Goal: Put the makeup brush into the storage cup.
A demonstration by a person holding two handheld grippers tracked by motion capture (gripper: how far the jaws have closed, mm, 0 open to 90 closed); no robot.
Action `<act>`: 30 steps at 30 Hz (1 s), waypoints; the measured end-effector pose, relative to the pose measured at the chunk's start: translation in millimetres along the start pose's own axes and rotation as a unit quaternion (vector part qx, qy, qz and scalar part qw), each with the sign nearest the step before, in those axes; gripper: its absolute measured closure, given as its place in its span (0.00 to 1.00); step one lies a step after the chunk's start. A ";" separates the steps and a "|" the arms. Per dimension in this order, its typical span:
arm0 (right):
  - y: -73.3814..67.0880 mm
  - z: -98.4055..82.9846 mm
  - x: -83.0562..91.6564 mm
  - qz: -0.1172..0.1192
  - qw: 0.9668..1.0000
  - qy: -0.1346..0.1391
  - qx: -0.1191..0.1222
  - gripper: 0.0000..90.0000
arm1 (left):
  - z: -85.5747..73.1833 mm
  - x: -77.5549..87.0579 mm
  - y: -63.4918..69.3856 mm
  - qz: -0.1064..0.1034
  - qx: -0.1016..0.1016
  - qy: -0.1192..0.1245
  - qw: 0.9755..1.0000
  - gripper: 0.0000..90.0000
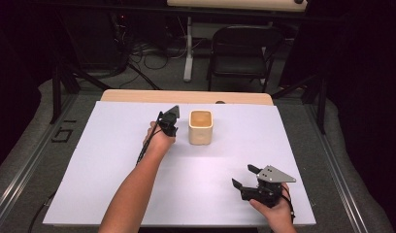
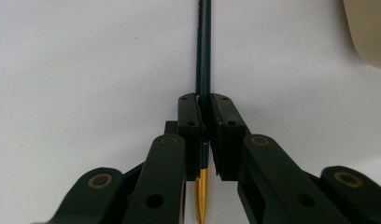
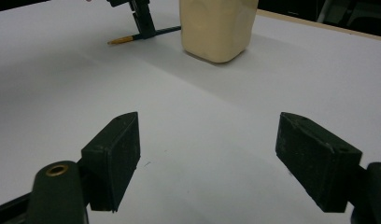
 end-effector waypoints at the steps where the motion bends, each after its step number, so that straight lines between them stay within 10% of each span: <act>1: -0.1 0.0 0.1 0.000 1.000 -0.001 0.000 0.24 | 0.0 0.0 0.0 0.000 0.000 0.000 1.000 0.93; 30: 0.1 -0.3 0.4 -0.001 1.000 -0.003 0.001 0.24 | -2.8 14.9 -5.4 -0.024 -0.018 0.011 0.999 0.93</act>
Point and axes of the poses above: each handheld gripper's, and its own axes: x roughly backward along the jaws, z roughly out of its top, y roughly to its right, the point moved 6 cm from there along -x, roughly forward along the jaws, and after that the axes turned 12 degrees about x, right-handed, at the moved point
